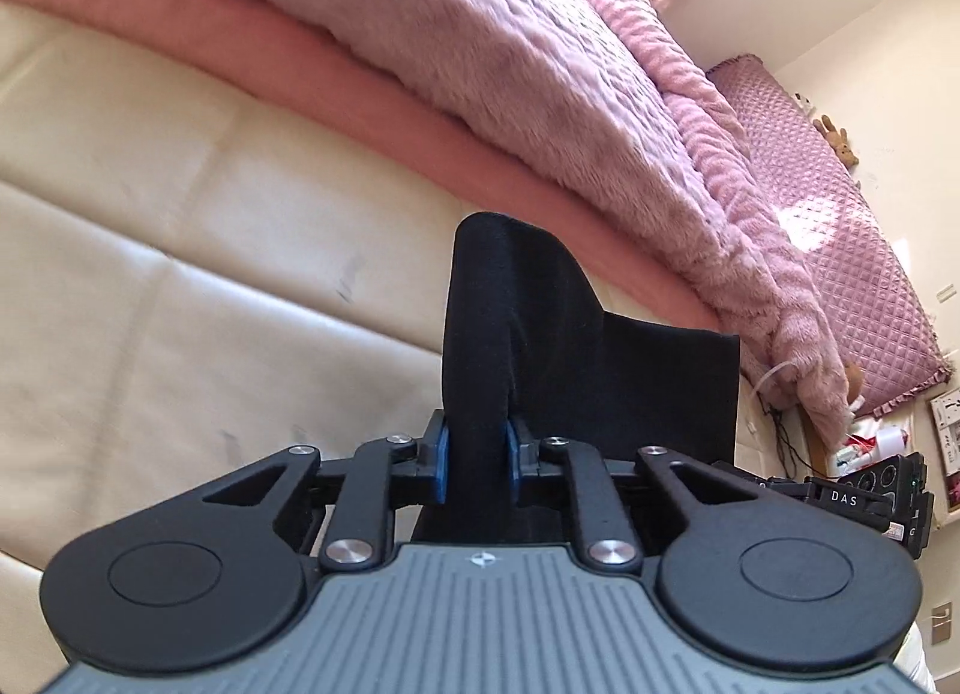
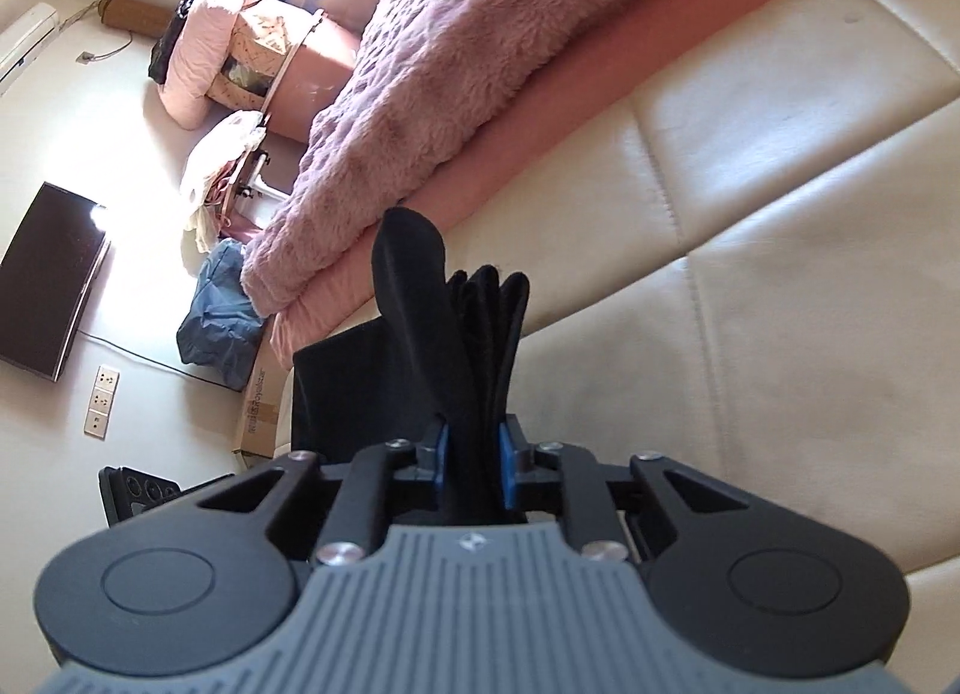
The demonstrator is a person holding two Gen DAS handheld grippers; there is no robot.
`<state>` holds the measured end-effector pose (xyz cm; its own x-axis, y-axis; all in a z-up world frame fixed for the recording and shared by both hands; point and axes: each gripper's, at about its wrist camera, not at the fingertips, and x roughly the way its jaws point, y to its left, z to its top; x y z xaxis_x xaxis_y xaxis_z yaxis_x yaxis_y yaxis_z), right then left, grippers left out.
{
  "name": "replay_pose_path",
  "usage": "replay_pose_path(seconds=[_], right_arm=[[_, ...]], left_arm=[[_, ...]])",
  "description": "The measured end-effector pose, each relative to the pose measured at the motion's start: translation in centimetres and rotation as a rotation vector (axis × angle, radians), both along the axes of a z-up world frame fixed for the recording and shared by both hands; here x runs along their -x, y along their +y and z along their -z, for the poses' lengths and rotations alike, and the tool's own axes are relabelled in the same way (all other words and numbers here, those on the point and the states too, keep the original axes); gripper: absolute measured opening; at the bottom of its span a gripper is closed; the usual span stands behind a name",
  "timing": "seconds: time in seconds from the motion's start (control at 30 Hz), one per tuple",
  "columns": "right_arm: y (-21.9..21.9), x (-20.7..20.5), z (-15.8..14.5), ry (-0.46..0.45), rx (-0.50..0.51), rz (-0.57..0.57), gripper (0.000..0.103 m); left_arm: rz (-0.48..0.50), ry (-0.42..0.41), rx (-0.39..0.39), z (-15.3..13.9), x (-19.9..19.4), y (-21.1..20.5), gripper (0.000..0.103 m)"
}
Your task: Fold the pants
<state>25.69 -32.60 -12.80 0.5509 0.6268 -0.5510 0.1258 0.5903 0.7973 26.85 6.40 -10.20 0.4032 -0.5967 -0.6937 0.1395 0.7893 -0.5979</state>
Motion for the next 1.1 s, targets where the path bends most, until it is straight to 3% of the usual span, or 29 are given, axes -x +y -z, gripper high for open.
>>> replay_pose_path(seconds=[0.27, 0.57, 0.83, 1.1], right_arm=[[9.5, -6.9, 0.4, 0.0, -0.039, -0.09, 0.012], [16.9, -15.2, 3.3, 0.04, -0.026, -0.15, 0.012], [17.8, -19.3, 7.0, 0.092, -0.016, -0.159, 0.012], [17.5, -20.6, 9.5, 0.112, -0.024, -0.156, 0.012]], left_arm=[[-0.017, -0.058, -0.128, -2.7, -4.2, 6.6, 0.019], [-0.045, -0.034, -0.195, -0.1, -9.6, 11.0, 0.019], [-0.039, 0.011, -0.214, 3.2, -12.4, 12.4, 0.019], [-0.018, 0.036, -0.232, 5.4, -13.6, 12.9, 0.02]])
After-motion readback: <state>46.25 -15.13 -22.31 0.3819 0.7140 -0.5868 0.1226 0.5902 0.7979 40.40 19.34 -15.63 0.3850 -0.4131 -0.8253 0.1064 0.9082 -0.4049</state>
